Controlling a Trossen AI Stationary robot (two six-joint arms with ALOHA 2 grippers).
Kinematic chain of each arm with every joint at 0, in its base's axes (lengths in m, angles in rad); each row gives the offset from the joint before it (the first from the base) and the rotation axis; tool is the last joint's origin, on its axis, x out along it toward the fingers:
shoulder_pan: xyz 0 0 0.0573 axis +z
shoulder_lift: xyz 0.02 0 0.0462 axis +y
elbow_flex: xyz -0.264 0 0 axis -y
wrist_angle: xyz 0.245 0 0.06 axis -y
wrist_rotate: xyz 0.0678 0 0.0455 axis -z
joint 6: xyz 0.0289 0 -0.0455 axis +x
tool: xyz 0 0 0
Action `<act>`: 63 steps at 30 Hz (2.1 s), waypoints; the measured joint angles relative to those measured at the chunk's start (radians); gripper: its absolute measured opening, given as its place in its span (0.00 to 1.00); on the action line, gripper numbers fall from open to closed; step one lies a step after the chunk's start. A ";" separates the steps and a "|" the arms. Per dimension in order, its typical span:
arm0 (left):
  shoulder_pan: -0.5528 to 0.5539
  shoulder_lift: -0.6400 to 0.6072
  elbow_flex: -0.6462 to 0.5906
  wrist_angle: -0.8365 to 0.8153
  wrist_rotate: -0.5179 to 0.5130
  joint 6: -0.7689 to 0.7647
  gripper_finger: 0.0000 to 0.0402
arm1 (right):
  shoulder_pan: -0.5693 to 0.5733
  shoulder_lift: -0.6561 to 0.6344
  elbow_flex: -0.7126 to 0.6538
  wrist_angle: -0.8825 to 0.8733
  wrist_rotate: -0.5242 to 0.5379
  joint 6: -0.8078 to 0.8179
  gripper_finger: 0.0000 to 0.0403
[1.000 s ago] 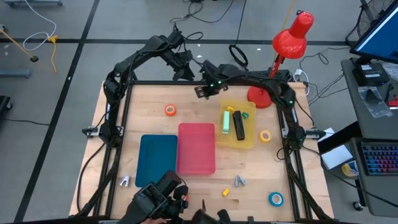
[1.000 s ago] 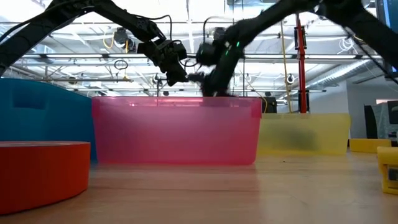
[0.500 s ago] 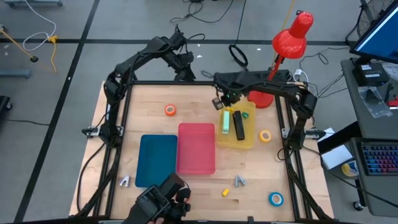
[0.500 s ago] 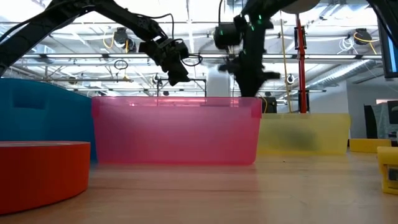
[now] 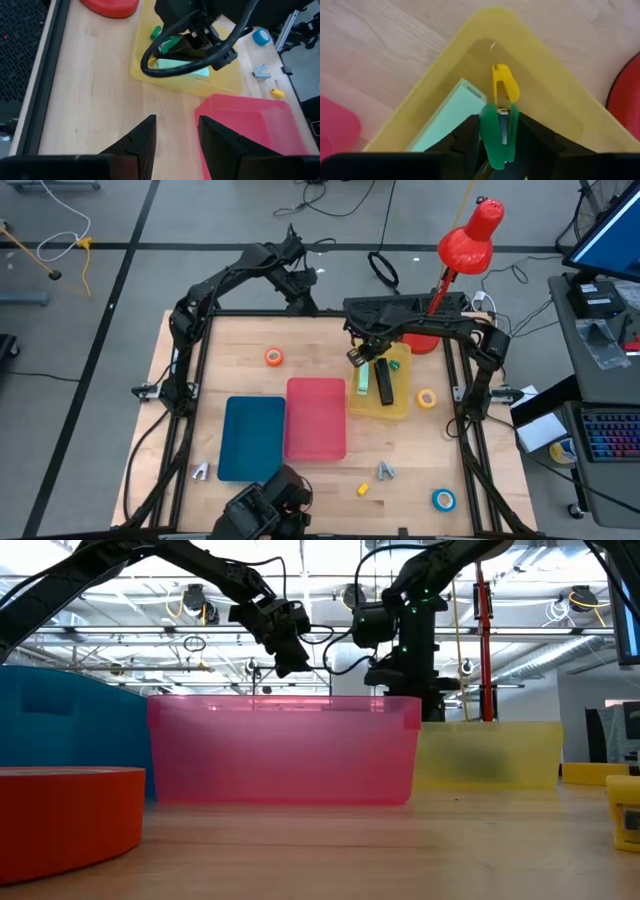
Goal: Pick and place Stapler, Stapler remover, tape
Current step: Put the green stapler into the yellow bin, then adjust the yellow bin on the table
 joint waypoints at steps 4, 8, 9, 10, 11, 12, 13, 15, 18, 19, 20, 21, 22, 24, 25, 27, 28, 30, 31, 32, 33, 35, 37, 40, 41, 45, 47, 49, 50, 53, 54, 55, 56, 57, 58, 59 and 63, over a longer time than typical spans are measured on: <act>0.004 0.000 0.000 -0.001 0.056 0.023 0.36 | 0.000 0.000 0.000 0.011 0.003 -0.034 0.36; 0.011 0.000 0.000 -0.005 0.129 0.044 0.36 | -0.005 0.000 0.000 0.037 0.004 -0.068 0.42; 0.013 0.000 0.000 -0.011 0.138 0.048 0.36 | -0.008 0.000 0.000 0.036 0.004 -0.079 0.43; 0.015 0.000 0.000 -0.021 0.148 0.059 0.36 | -0.009 0.000 0.000 0.029 0.004 -0.084 0.44; 0.018 0.000 0.000 -0.038 0.166 0.075 0.36 | -0.013 0.000 0.000 0.014 0.004 -0.081 0.45; 0.022 0.000 0.000 -0.058 0.193 0.101 0.36 | -0.014 0.000 0.000 -0.009 0.003 -0.067 0.46; 0.027 0.000 0.000 -0.083 0.227 0.136 0.36 | -0.018 -0.007 0.000 -0.043 0.003 -0.053 0.46; 0.041 0.000 0.000 -0.148 0.314 0.233 0.36 | -0.021 -0.032 0.000 -0.126 0.010 -0.043 0.46; 0.069 0.000 0.000 -0.255 0.421 0.393 0.36 | -0.013 -0.077 -0.001 -0.245 0.092 0.011 0.44; 0.077 0.000 0.000 -0.289 0.436 0.434 0.36 | -0.008 -0.099 -0.004 -0.276 0.128 0.033 0.43; 0.085 0.000 0.000 -0.322 0.441 0.469 0.36 | 0.001 -0.123 -0.006 -0.302 0.165 0.056 0.42; 0.092 0.000 0.000 -0.349 0.441 0.495 0.36 | 0.008 -0.149 -0.009 -0.313 0.193 0.083 0.42; 0.098 0.000 0.000 -0.372 0.441 0.516 0.36 | 0.012 -0.179 -0.018 -0.319 0.206 0.110 0.41; 0.106 0.000 0.000 -0.415 0.441 0.546 0.36 | 0.007 -0.234 -0.055 -0.320 0.186 0.153 0.39; 0.109 0.000 0.000 -0.431 0.440 0.560 0.36 | 0.004 -0.257 -0.083 -0.314 0.171 0.178 0.37; 0.110 0.000 0.000 -0.437 0.429 0.572 0.36 | -0.013 -0.303 -0.163 -0.298 0.144 0.216 0.33; 0.110 0.000 0.000 -0.437 0.422 0.571 0.36 | -0.023 -0.325 -0.210 -0.287 0.133 0.230 0.30; 0.110 -0.001 0.000 -0.436 0.413 0.575 0.36 | -0.042 -0.355 -0.301 -0.254 0.128 0.265 0.24; 0.108 -0.002 0.000 -0.436 0.411 0.578 0.36 | -0.056 -0.371 -0.344 -0.229 0.128 0.279 0.21; 0.106 -0.003 0.000 -0.435 0.409 0.579 0.36 | -0.069 -0.385 -0.381 -0.202 0.126 0.292 0.18; 0.104 -0.004 0.000 -0.435 0.409 0.578 0.36 | -0.081 -0.400 -0.409 -0.166 0.127 0.298 0.15; 0.103 -0.004 0.000 -0.435 0.408 0.578 0.36 | -0.107 -0.423 -0.457 -0.081 0.122 0.295 0.08; 0.103 -0.004 0.000 -0.435 0.408 0.576 0.36 | -0.137 -0.433 -0.493 0.009 0.098 0.280 0.03; 0.103 -0.004 0.000 -0.435 0.408 0.575 0.36 | -0.181 -0.434 -0.527 0.125 0.071 0.264 0.02; 0.103 -0.004 0.000 -0.435 0.407 0.574 0.36 | -0.194 -0.434 -0.537 0.153 0.065 0.261 0.02; 0.103 -0.005 0.000 -0.436 0.406 0.573 0.36 | -0.232 -0.434 -0.561 0.266 0.020 0.224 0.01; 0.103 -0.005 0.000 -0.436 0.402 0.572 0.36 | -0.241 -0.434 -0.562 0.288 -0.001 0.216 0.00; 0.103 -0.005 0.000 -0.436 0.392 0.569 0.36 | -0.245 -0.434 -0.562 0.306 -0.005 0.214 0.01; 0.103 -0.005 0.000 -0.436 0.388 0.568 0.36 | -0.245 -0.434 -0.562 0.317 -0.005 0.214 0.00; 0.103 -0.005 0.000 -0.436 0.388 0.567 0.36 | -0.245 -0.434 -0.562 0.329 -0.025 0.217 0.00; 0.103 -0.005 0.000 -0.435 0.388 0.567 0.36 | -0.245 -0.434 -0.562 0.333 -0.028 0.217 0.00; 0.103 -0.005 0.000 -0.435 0.388 0.568 0.36 | -0.245 -0.433 -0.562 0.340 -0.028 0.218 0.00; 0.103 -0.005 0.000 -0.435 0.388 0.568 0.36 | -0.245 -0.433 -0.562 0.346 -0.030 0.226 0.00; 0.103 -0.005 0.000 -0.435 0.388 0.568 0.36 | -0.244 -0.433 -0.562 0.349 -0.031 0.235 0.00; 0.103 -0.005 0.000 -0.435 0.388 0.568 0.36 | -0.244 -0.433 -0.562 0.350 -0.031 0.241 0.00; 0.103 -0.005 0.000 -0.435 0.388 0.568 0.36 | -0.243 -0.433 -0.562 0.350 -0.035 0.241 0.00; 0.103 -0.005 0.000 -0.435 0.388 0.568 0.36 | -0.242 -0.433 -0.562 0.347 -0.063 0.242 0.00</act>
